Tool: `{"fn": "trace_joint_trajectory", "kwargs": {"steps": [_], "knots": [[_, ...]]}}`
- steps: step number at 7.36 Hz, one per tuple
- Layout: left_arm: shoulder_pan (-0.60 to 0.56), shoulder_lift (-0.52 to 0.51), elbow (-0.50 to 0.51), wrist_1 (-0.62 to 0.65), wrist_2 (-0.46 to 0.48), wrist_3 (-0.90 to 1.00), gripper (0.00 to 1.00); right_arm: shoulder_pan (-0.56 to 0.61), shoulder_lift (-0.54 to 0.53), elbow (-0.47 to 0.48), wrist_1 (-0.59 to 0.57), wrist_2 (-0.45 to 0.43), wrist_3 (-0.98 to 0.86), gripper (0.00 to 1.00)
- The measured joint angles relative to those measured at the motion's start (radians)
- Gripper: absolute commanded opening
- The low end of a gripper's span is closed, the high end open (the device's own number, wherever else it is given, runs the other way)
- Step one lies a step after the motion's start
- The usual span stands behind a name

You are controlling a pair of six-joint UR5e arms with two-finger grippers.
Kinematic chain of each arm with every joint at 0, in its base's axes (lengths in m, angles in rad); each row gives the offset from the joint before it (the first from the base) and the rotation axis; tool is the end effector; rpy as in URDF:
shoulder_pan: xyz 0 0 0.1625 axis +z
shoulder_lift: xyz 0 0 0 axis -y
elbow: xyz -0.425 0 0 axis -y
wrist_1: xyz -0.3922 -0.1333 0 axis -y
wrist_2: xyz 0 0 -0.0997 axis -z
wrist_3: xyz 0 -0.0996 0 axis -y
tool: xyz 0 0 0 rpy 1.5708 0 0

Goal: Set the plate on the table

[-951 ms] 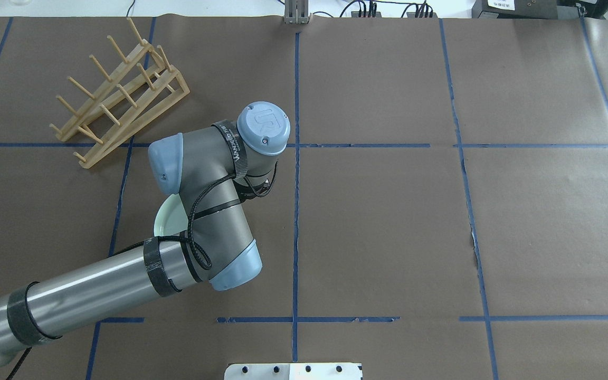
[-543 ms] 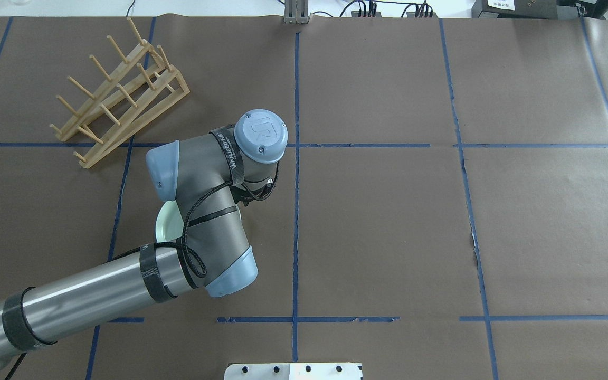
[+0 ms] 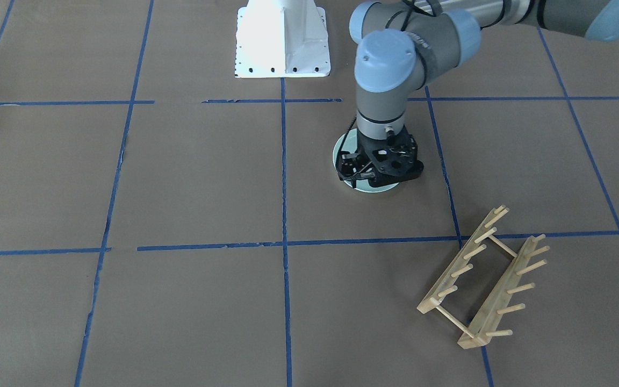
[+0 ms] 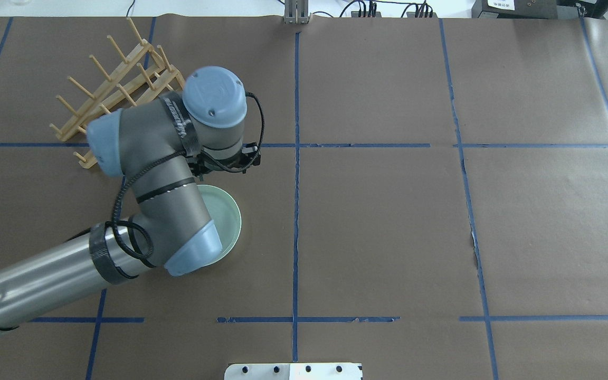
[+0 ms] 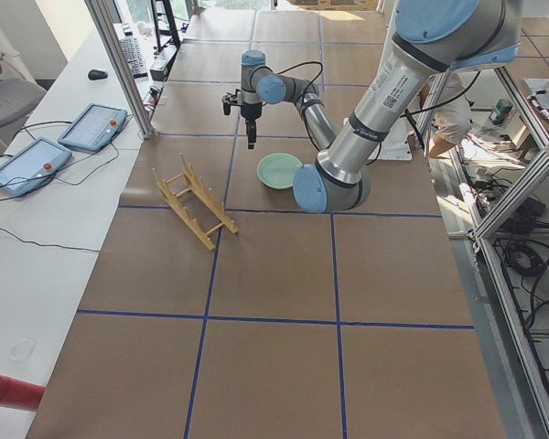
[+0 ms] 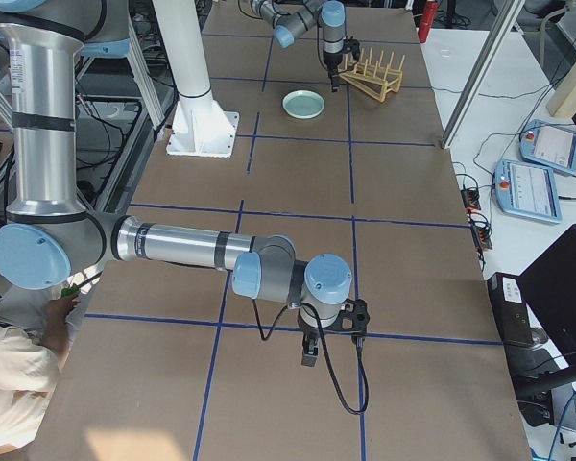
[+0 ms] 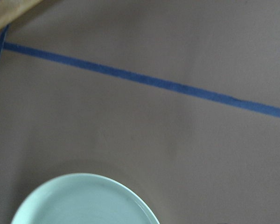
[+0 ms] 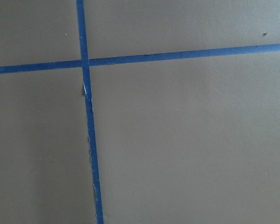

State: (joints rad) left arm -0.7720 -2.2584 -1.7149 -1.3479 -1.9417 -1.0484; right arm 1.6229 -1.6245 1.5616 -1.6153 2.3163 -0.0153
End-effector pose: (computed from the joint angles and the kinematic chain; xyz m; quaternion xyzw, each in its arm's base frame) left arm 0.4114 -0.5362 0.2202 0.0373 0.3411 -0.0619 0.9373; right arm 0.0896 -0.4558 0.6950 -0.0377 -0.3651 0.0367 0.9295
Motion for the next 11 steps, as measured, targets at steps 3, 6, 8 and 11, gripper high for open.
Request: {"fn": "trace_joint_trajectory", "kwargs": {"steps": [3,6,8,11], "knots": [[-0.401,0.205,-0.028,-0.002,-0.247,0.702,1.0,0.0,0.0,0.0,0.0,0.0,0.0,1.0],[-0.661,0.471,-0.018,-0.017,-0.326,1.091,1.0,0.0,0.0,-0.001,0.0,0.0,0.0,1.0],[-0.724,0.621,-0.004,-0.048,-0.403,1.122,1.0,0.0,0.0,-0.001,0.0,0.0,0.0,1.0],[-0.758,0.713,0.006,-0.081,-0.427,1.126,1.0,0.0,0.0,-0.001,0.0,0.0,0.0,1.0]]}}
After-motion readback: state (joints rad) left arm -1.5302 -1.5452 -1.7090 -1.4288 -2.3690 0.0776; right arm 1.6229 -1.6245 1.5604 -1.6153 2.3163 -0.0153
